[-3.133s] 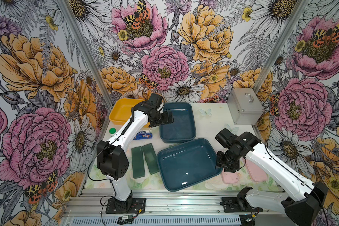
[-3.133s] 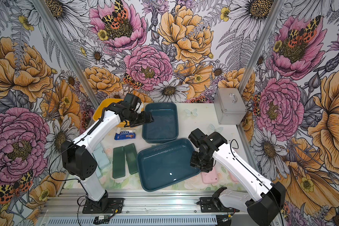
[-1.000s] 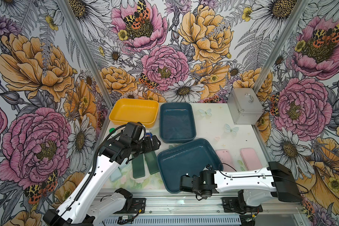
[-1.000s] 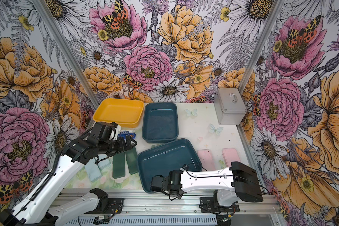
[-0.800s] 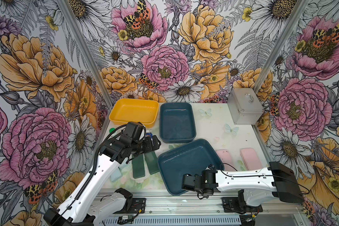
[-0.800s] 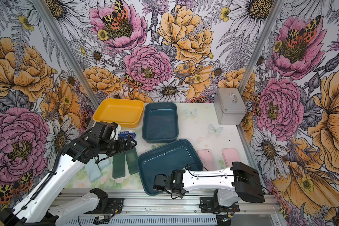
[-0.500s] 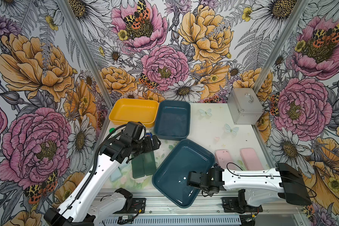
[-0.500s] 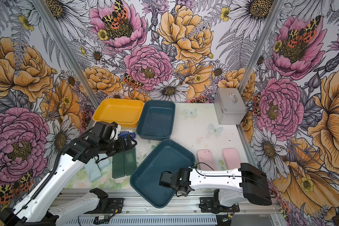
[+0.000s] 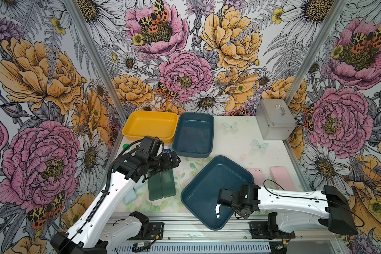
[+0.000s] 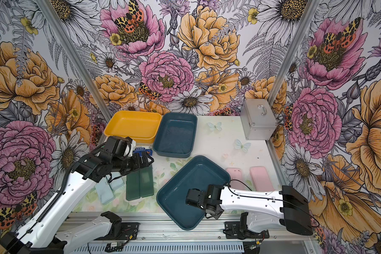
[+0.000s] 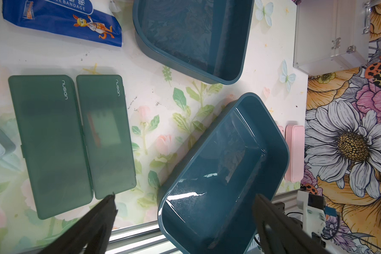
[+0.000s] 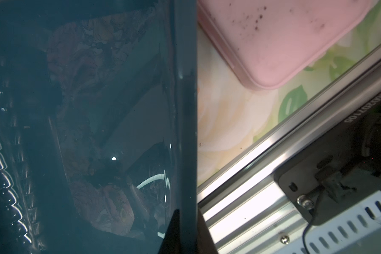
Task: Place the pencil cases by color into the storage box
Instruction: Move the storage box to the center of the board.
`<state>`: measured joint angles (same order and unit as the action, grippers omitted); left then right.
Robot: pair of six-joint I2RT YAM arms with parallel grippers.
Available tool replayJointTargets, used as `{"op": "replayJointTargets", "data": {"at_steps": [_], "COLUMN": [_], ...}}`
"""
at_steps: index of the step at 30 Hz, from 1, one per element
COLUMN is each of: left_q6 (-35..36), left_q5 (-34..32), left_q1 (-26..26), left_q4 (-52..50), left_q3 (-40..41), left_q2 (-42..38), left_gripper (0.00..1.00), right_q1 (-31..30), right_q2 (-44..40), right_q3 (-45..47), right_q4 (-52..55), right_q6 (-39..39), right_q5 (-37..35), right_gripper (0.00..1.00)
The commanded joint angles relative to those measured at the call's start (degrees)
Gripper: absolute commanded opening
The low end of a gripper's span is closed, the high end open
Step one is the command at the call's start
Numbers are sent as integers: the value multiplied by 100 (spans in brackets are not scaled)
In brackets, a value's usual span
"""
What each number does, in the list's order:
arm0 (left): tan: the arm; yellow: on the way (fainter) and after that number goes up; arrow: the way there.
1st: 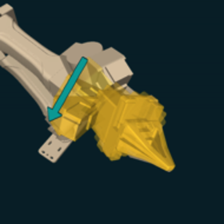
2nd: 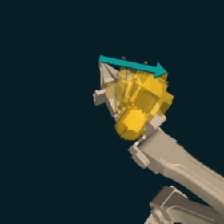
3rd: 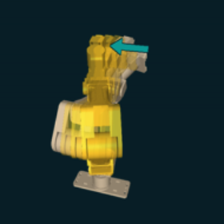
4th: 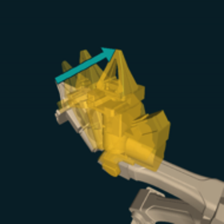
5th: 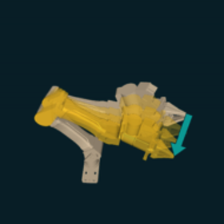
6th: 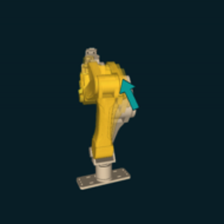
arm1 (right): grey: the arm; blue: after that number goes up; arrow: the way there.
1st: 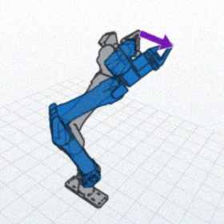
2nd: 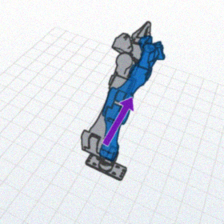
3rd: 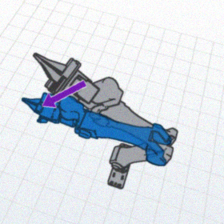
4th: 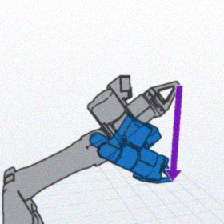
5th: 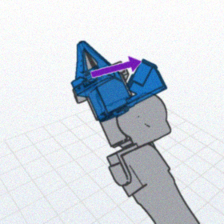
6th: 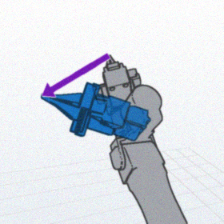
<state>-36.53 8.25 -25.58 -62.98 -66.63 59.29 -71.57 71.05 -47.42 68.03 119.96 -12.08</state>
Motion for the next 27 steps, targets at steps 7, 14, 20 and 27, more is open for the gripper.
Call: {"op": "replayJointTargets", "data": {"at_steps": [7, 14, 20, 27], "left_q6": [42, 4, -12, -24], "left_q5": [83, 94, 96, 99], "left_q1": [59, 53, 71, 133], "left_q4": [193, 317, 364, 405], "left_q3": [-27, -13, -22, -53], "left_q2": [104, 208, 293, 381], "left_gripper": [99, 99, 99, 99], "right_q1": [799, 1674, 2278, 3409], "right_q2": [-834, -1326, -1257, -561], "right_q3": [362, 853, 960, 570], "right_q4": [489, 334, 251, 17], "right_q6": [2733, 1445, 599, -1089], "right_q5": [-14, 470, 733, 1063], "right_gripper": [13, 14, 15, 17]}}
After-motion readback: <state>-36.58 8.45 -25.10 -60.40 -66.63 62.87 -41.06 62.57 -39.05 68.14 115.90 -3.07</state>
